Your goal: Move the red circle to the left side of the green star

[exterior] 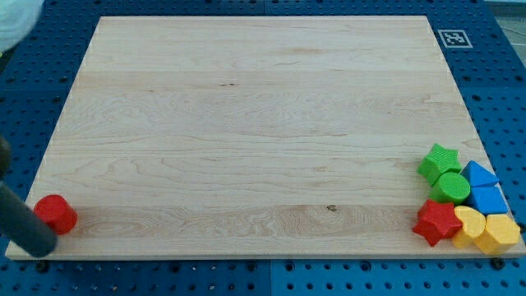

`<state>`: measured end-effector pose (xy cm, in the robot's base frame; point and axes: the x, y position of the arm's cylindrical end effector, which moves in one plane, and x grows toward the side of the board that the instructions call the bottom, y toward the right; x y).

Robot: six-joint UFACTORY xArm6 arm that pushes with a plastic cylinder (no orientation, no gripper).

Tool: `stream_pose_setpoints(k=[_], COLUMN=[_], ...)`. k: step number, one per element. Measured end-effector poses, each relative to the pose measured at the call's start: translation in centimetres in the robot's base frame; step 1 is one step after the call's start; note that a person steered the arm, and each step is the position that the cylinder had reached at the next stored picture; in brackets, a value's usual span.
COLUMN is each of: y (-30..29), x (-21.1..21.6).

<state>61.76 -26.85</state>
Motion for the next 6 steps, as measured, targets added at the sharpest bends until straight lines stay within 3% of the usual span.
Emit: stream_pose_setpoints(k=[1,2,3,4,5,6], y=[-3.5,-3.3,1.6,3.1,-0.3,0.8], x=[-0.8,-4.3,-4.6,-3.5,-3.4,-1.0])
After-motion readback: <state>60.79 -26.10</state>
